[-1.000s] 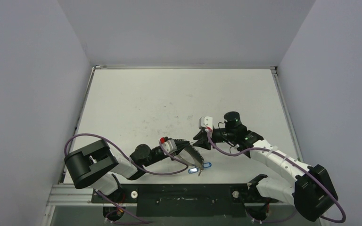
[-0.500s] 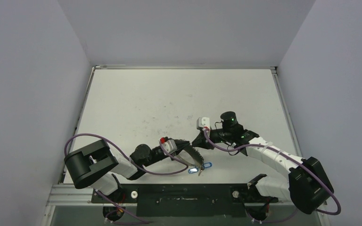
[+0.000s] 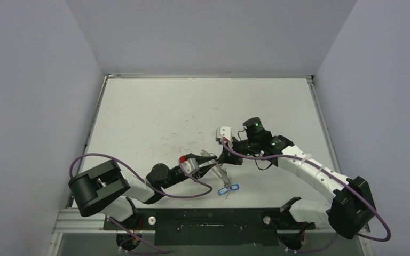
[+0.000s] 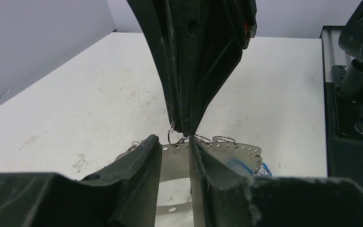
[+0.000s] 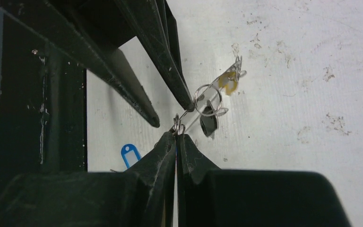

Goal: Put the keys on the keyring

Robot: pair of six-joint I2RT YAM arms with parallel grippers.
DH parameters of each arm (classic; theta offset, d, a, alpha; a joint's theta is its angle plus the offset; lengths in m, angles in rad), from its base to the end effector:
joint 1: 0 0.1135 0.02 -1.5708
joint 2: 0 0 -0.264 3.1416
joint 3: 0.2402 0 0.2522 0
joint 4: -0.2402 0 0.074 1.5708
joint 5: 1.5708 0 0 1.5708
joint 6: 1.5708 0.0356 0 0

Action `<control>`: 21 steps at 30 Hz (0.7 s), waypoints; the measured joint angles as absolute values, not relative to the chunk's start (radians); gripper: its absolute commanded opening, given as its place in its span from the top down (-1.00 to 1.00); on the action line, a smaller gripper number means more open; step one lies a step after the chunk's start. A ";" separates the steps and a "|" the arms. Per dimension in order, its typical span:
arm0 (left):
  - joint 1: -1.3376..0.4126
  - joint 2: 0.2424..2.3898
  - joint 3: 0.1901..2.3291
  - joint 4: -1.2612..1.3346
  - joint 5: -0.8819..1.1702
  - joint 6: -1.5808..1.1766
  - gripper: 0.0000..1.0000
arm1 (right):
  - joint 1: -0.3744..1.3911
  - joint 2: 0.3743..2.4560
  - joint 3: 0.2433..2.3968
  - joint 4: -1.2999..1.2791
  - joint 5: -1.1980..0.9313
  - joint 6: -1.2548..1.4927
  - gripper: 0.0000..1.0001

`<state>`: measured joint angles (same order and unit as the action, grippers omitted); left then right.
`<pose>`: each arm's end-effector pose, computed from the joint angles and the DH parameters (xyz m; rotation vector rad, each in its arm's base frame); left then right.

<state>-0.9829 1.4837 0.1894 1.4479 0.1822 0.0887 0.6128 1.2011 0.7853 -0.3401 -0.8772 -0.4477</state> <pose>0.1218 -0.1944 0.1739 0.8844 1.1829 -0.8618 0.1833 0.1624 0.2492 -1.4826 1.6567 1.0962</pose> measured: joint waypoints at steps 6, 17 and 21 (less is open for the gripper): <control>-0.983 1.420 0.189 1.393 0.157 0.090 0.19 | 0.714 1.333 1.018 -0.623 -0.671 -0.487 1.00; -0.983 1.235 0.171 1.164 0.076 0.090 0.07 | 0.813 1.563 1.346 -0.952 -0.367 -0.407 1.00; -0.983 1.137 0.159 1.053 0.039 0.090 -0.02 | 0.835 1.605 1.416 -1.032 -0.294 -0.390 1.00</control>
<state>-0.9829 1.1370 0.1593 1.0534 0.0387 0.0902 0.8352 1.6047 1.4162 -1.0317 -0.2943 -0.3897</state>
